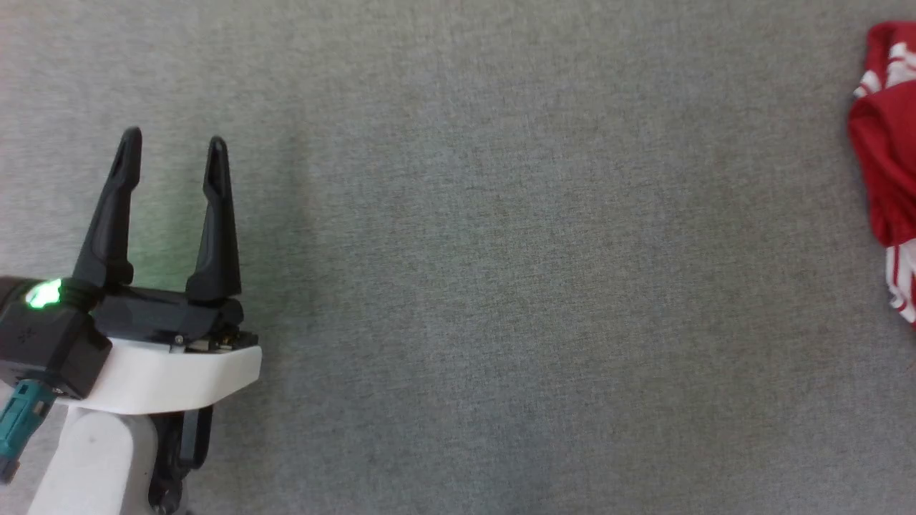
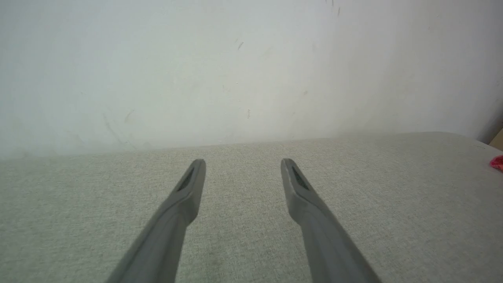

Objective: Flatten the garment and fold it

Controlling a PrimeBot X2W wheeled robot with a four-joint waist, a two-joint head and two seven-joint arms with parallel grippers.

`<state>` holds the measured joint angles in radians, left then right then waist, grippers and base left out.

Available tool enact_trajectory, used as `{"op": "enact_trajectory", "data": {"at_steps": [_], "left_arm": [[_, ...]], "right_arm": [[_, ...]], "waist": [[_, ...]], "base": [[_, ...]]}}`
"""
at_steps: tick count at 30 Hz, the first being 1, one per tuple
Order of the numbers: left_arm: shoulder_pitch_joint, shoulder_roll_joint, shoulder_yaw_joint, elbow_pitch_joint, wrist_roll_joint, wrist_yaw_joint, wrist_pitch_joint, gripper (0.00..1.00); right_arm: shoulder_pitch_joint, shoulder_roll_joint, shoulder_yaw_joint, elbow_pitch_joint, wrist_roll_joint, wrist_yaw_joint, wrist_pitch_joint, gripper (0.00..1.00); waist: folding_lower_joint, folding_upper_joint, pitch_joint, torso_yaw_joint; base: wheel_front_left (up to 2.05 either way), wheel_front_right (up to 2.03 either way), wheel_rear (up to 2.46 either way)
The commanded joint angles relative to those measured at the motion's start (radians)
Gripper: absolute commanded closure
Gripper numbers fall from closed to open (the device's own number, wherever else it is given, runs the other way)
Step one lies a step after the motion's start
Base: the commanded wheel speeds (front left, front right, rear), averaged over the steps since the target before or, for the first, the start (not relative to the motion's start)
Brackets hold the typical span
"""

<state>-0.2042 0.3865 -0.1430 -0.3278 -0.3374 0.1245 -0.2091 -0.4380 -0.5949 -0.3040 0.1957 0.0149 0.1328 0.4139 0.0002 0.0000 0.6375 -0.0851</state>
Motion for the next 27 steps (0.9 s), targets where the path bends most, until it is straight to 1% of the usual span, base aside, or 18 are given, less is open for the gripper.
{"op": "enact_trajectory", "data": {"at_steps": [1, 5, 6, 7, 8, 9, 17, 18, 22, 25, 27], "left_arm": [[-0.019, 0.005, -0.002, -0.01, 0.014, 0.009, 0.003, 0.0], [-0.03, 0.012, -0.004, -0.024, 0.032, 0.015, -0.002, 0.0], [-0.032, 0.013, -0.005, -0.025, 0.036, 0.015, -0.004, 0.0], [-0.033, 0.014, -0.006, -0.026, 0.041, 0.016, -0.007, 0.0], [-0.034, 0.014, -0.007, -0.025, 0.044, 0.016, -0.009, 0.0], [-0.035, 0.014, -0.009, -0.024, 0.047, 0.016, -0.011, 0.0], [-0.028, -0.002, -0.028, -0.002, 0.04, 0.007, -0.027, 0.0], [-0.026, 0.003, -0.038, 0.002, 0.046, -0.002, -0.029, 0.0], [-0.013, -0.017, -0.035, 0.031, 0.053, 0.024, -0.035, 0.0], [-0.003, -0.034, -0.029, 0.055, 0.064, 0.046, -0.042, 0.0], [0.01, -0.049, -0.028, 0.071, 0.061, 0.053, -0.045, 0.0]], "right_arm": [[-0.023, 0.004, -0.009, 0.013, -0.012, -0.002, -0.016, 1.0], [-0.048, 0.027, -0.026, 0.051, -0.034, -0.002, -0.043, 1.0], [-0.055, 0.031, -0.028, 0.061, -0.04, -0.002, -0.05, 0.96], [-0.061, 0.034, -0.027, 0.07, -0.045, -0.002, -0.056, 0.64], [-0.066, 0.037, -0.024, 0.079, -0.05, -0.002, -0.063, 0.04], [-0.07, 0.039, -0.021, 0.087, -0.054, -0.002, -0.07, 0.0], [-0.089, 0.034, -0.025, 0.15, -0.063, -0.002, -0.136, 0.0], [-0.088, 0.032, -0.028, 0.154, -0.06, -0.002, -0.15, 0.0], [-0.066, 0.045, -0.027, 0.145, -0.03, -0.002, -0.211, 0.0], [-0.029, 0.075, -0.01, 0.11, 0.0, -0.002, -0.261, 0.0], [0.004, 0.108, 0.001, 0.078, 0.023, -0.002, -0.293, 0.0]], "waist": [[-0.0002, 0.0, 0.042, -0.016], [-0.0002, 0.0, 0.059, -0.019], [-0.0002, 0.0, 0.06, -0.019], [-0.0002, 0.0, 0.061, -0.02], [-0.0002, 0.0, 0.06, -0.021], [-0.0002, 0.0, 0.059, -0.021], [-0.0002, 0.0, 0.002, -0.017], [-0.0002, 0.0, -0.008, -0.016], [-0.0002, 0.0, -0.059, -0.01], [-0.0002, 0.0, -0.109, -0.002], [-0.0002, 0.0, -0.149, 0.003]], "base": [[0.0, 0.0, 0.0], [0.0, 0.0, 0.0], [0.0, 0.0, 0.0], [0.0, 0.0, 0.0], [0.0, 0.0, 0.0], [0.0, 0.0, 0.0], [0.0, 0.0, 0.0], [0.0, 0.0, 0.0], [0.0, 0.0, 0.0], [0.0, 0.0, 0.0], [0.0, 0.0, 0.0]]}}
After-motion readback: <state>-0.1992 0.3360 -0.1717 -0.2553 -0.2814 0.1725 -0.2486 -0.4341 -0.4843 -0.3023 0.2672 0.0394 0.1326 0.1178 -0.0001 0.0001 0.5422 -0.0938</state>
